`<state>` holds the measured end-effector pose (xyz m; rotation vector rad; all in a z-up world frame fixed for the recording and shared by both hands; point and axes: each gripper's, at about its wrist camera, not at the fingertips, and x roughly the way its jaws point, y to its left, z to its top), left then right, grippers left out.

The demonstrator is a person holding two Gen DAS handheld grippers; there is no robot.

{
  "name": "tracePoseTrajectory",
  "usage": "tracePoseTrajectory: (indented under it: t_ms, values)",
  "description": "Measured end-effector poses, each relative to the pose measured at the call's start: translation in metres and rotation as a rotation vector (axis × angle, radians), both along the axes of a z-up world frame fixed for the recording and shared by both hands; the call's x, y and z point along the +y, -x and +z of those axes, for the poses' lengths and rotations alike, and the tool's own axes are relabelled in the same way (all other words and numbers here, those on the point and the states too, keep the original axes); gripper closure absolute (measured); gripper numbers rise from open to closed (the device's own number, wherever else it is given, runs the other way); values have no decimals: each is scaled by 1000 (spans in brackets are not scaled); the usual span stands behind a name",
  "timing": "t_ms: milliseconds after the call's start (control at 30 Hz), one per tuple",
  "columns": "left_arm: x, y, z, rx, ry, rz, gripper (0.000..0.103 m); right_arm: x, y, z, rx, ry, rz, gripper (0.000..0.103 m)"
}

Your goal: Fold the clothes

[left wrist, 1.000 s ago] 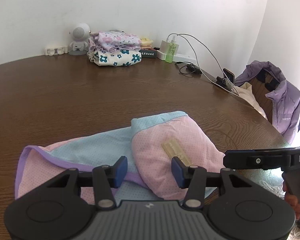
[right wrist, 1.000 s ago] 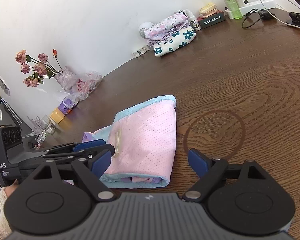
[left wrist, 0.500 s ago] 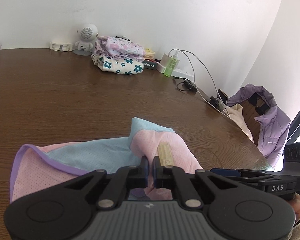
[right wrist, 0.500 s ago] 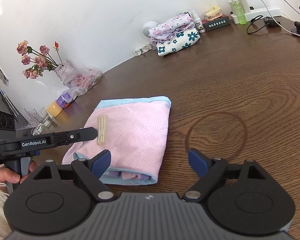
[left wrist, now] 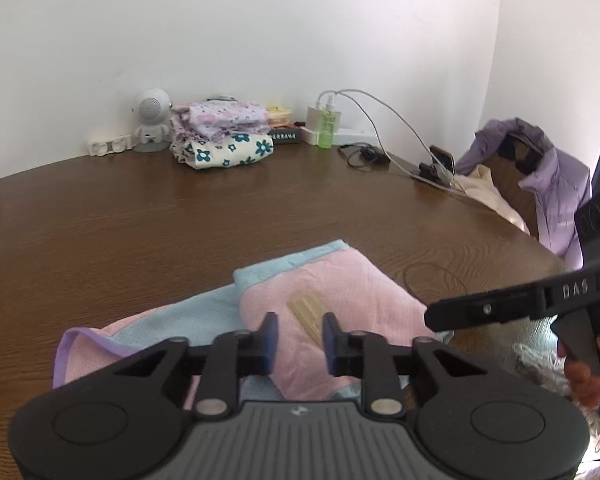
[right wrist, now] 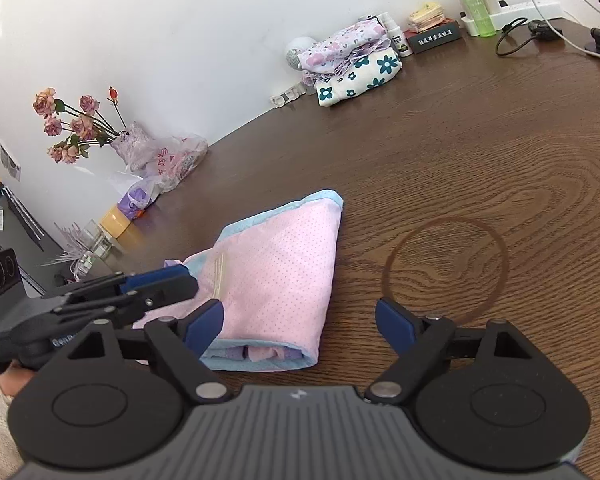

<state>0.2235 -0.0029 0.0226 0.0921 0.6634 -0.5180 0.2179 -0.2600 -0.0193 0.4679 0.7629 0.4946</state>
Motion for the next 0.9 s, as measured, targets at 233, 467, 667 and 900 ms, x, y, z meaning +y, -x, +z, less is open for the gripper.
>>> tracePoseTrajectory:
  t_ms: [233,467,667,900]
  values:
    - [-1,1,-18,16,-20,7,93,4,-11,-8,34,-107,-20,28]
    - [6,0,-20,24,27,14,93,2,-16,-18,84,-193,-77,50]
    - [11,-1,-21,34,65,18,93,-1,-19,-24,117,-237,-119,66]
    - [11,-2,-21,35,79,23,93,-6,-19,-17,98,-177,-104,77]
